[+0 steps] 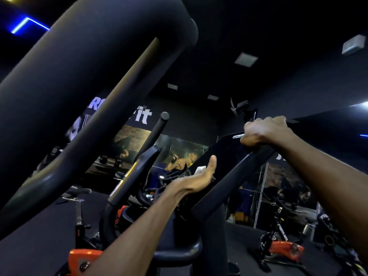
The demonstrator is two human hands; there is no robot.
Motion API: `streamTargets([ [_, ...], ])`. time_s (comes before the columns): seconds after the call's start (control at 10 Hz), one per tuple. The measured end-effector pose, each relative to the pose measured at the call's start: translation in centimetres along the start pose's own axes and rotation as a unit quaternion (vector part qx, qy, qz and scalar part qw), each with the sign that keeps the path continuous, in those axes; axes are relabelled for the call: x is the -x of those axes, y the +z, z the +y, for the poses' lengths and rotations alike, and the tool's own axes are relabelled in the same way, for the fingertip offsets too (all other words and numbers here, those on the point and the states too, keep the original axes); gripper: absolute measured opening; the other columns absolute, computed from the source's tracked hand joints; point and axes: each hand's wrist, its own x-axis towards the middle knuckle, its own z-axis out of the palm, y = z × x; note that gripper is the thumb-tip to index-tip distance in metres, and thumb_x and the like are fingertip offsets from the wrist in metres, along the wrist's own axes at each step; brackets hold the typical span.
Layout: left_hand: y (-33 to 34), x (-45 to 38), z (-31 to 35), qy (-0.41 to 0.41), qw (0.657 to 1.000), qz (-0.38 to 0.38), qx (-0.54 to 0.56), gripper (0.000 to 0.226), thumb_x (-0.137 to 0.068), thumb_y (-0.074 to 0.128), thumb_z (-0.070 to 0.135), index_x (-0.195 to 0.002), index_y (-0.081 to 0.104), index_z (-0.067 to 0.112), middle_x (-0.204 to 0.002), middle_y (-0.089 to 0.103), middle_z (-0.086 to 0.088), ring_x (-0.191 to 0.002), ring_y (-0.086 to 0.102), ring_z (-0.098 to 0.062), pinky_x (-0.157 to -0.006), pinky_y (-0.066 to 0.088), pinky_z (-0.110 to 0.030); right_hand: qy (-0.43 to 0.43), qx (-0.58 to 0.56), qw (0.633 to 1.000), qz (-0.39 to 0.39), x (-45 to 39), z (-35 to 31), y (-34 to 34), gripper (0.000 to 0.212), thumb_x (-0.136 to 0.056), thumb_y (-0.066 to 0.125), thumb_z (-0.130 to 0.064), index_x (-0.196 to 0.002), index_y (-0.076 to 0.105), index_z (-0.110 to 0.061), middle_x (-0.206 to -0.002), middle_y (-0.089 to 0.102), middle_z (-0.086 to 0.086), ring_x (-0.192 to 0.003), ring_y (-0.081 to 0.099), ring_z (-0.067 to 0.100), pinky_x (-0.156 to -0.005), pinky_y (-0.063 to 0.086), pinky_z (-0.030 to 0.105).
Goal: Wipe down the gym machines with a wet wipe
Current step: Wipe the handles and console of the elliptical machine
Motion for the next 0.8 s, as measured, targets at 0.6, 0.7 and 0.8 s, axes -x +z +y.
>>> streamTargets([
  [0.6,0.7,-6.7,-0.9,0.154,0.987,0.012,0.049,0.036,-0.109,0.03,0.032,-0.123,0.062,0.024,-0.12,0.049,0.018,-0.114,0.042,0.006,-0.092,0.027,-0.002,-0.016,0.018,1.0,-0.004,0.1,-0.5,0.2,0.047,-0.079,0.042,-0.027,-0.123,0.058,-0.029,-0.133,0.058,0.002,-0.123,0.054,0.027,-0.088,0.038,0.042],
  [0.7,0.3,-7.8,-0.6,0.162,0.987,-0.005,0.019,0.033,-0.109,0.028,0.029,-0.096,0.058,0.034,-0.105,0.05,0.016,-0.101,0.044,0.006,-0.088,0.031,0.002,-0.019,0.019,1.0,-0.001,0.0,-0.5,0.3,0.045,-0.078,0.042,-0.027,-0.119,0.059,-0.029,-0.13,0.059,0.002,-0.12,0.055,0.027,-0.083,0.037,0.04],
  [0.8,0.8,-9.0,0.0,0.162,0.987,-0.009,0.008,0.037,-0.106,0.026,0.04,-0.096,0.06,0.032,-0.118,0.055,0.002,-0.115,0.048,-0.01,-0.112,0.032,-0.03,-0.016,0.019,1.0,-0.002,0.1,-0.6,0.3,0.047,-0.076,0.039,-0.029,-0.118,0.06,-0.029,-0.129,0.059,0.002,-0.119,0.056,0.028,-0.086,0.042,0.04],
])
